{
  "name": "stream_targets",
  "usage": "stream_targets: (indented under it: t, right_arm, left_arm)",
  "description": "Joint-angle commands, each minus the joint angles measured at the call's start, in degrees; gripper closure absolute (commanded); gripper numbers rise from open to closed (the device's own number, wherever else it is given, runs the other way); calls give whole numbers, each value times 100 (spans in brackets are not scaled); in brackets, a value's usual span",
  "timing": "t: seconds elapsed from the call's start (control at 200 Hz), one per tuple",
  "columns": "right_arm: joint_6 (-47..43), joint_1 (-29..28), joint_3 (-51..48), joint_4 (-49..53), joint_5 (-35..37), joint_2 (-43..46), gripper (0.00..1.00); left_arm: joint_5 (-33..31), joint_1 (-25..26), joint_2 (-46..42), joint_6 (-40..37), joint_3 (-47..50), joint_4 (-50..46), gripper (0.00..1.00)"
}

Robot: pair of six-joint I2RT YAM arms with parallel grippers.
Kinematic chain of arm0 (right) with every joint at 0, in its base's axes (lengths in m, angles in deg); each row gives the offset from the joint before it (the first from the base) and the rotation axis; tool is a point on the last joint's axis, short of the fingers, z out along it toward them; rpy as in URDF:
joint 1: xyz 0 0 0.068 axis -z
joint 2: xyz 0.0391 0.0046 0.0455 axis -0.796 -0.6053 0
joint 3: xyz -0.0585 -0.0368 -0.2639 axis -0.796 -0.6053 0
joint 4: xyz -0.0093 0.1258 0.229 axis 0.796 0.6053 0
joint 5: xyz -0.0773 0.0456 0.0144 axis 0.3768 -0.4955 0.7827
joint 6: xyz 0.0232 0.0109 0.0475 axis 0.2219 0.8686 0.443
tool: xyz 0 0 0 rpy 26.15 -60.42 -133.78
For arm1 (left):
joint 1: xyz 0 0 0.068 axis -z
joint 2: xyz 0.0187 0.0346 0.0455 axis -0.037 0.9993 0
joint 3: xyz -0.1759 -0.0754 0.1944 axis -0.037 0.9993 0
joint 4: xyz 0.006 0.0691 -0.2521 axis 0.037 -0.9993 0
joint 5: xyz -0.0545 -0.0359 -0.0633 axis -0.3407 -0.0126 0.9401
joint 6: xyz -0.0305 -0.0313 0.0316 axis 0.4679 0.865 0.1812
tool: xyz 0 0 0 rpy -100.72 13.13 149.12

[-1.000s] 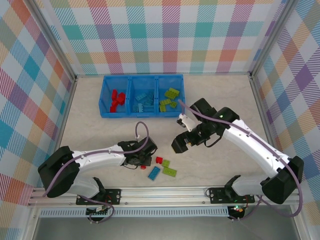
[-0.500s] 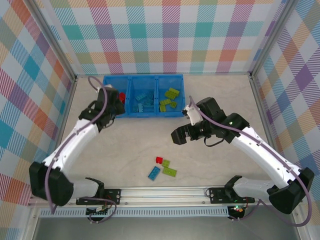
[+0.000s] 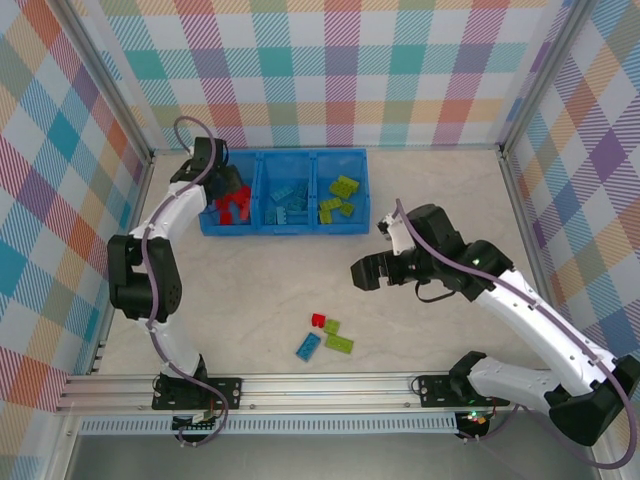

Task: Sort the legos into containers by color

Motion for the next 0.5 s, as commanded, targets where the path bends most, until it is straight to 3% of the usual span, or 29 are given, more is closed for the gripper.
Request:
stream_targets:
  t: [0.0,0.205,0.37,0.495]
  right_arm:
    - [230,-53,-323,-189,118,70,2]
    - [369,-817,-954,-360,666,-256,6]
    - [374,-1903,-1320,-780,1005,-1009,7]
    - [232,-2301,-1298,-961,1399,-1719,11]
  left_arm:
    - [454,-31,-698,-127,-122,-125,45]
    - [2266,235,-2579,33,955,-62,42]
    - [2633,783,-3838,-1510,1379,-1047,38]
    - [3645,944,-4623,-2847,1713,-1725,36]
